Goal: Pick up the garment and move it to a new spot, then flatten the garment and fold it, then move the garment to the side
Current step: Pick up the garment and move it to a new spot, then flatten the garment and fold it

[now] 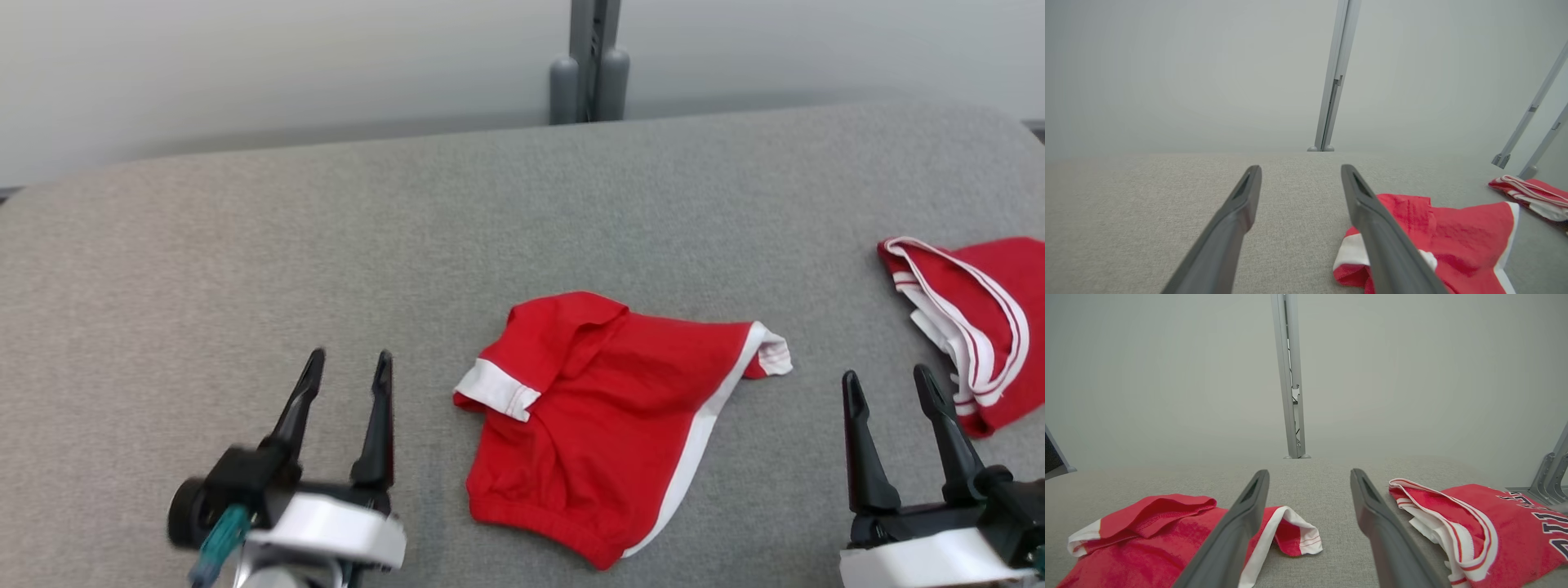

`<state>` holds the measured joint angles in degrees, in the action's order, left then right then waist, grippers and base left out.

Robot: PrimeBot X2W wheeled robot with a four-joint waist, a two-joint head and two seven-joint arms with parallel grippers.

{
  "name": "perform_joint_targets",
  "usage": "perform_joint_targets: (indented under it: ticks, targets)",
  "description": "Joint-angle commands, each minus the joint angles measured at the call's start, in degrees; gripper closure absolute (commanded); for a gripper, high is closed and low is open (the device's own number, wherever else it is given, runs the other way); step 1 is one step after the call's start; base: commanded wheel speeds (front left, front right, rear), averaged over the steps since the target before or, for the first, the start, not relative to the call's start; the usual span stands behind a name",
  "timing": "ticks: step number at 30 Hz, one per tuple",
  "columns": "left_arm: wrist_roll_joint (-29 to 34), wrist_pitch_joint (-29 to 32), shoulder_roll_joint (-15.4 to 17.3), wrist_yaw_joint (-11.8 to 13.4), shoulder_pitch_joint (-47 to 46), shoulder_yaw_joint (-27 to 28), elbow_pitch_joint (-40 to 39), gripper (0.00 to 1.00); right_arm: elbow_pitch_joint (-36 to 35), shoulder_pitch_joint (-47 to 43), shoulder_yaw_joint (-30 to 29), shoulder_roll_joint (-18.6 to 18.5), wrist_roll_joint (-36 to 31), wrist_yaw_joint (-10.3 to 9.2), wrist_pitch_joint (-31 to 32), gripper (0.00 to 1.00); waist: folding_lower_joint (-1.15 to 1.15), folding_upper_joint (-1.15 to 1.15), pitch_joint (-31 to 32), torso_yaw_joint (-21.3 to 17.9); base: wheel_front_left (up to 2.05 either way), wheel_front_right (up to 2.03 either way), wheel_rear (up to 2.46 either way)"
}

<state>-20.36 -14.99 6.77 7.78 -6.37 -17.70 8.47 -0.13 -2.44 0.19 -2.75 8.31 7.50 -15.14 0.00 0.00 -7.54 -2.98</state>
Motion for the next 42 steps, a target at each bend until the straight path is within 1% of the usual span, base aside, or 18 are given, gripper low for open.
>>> perform_joint_targets:
  ticks: [1, 3, 5, 11, 17, 22, 32, 35, 39, 42]
  targets:
    - [0.8, -0.2, 0.0, 0.2, 1.2, 0.8, -1.2, 0.00, -0.3, -0.8, -0.3, -0.3, -0.6, -0.01, 0.0, 0.00, 0.00, 0.00, 2.2, 1.8, 0.00, 0.00, 0.00]
    - [2.7, -0.2, -0.2, 0.1, 6.1, 3.5, -4.1, 0.00, -0.5, -1.7, -1.0, -0.3, -1.0, -0.01, 0.0, 0.00, 0.00, 0.00, 3.4, 2.4, 0.00, 0.00, 0.00]
    - [4.4, -0.2, -0.8, -0.6, 9.5, 6.5, -6.5, 0.00, -0.7, -2.6, -1.5, -0.3, -1.6, -0.01, 0.0, 0.00, 0.00, 0.00, 4.5, 2.8, 0.00, 0.00, 0.00]
    - [8.9, -0.2, -2.4, -3.3, 17.2, 13.3, -9.3, 0.00, -0.7, -4.4, -2.4, -0.3, -2.5, -0.01, 0.0, 0.00, 0.00, 0.00, 6.2, 2.9, 0.00, 0.00, 0.00]
    - [11.0, -0.2, -3.5, -5.8, 20.1, 15.5, -9.6, 0.00, 0.3, -5.3, -2.7, -0.3, -3.1, -0.01, 0.0, 0.00, 0.00, 0.00, 6.8, 2.7, 0.00, 0.00, 0.00]
    - [11.2, -0.2, -3.8, -6.4, 19.6, 15.8, -9.6, 0.00, 1.1, -5.4, -2.8, -0.3, -2.8, -0.01, 0.0, 0.00, 0.00, 0.00, 6.9, 2.7, 0.00, 0.00, 0.00]
    - [10.0, -0.2, -3.8, -4.9, 19.1, 14.8, -10.2, 0.00, 1.7, -4.6, -2.1, -0.3, -2.3, -0.01, 0.0, 0.00, 0.00, 0.00, 7.0, 1.9, 0.00, 0.00, 0.00]
    - [9.7, -0.2, -3.8, -4.6, 18.7, 14.1, -11.5, 0.00, 1.7, -4.2, -1.9, -0.3, -2.4, -0.01, 0.0, 0.00, 0.00, 0.00, 6.9, 1.2, 0.00, 0.00, 0.00]
    - [7.9, -0.2, -3.8, -5.9, 17.6, 10.5, -16.3, 0.00, 1.1, -3.9, -2.1, -0.3, -2.5, -0.01, 0.0, 0.00, 0.00, 0.00, 6.5, 0.1, 0.00, 0.00, 0.00]
    - [8.9, -0.2, -3.8, -7.1, 16.6, 6.9, -19.8, 0.00, 0.6, -3.0, -1.9, -0.3, -2.7, -0.01, 0.0, 0.00, 0.00, 0.00, 5.8, -1.2, 0.00, 0.00, 0.00]
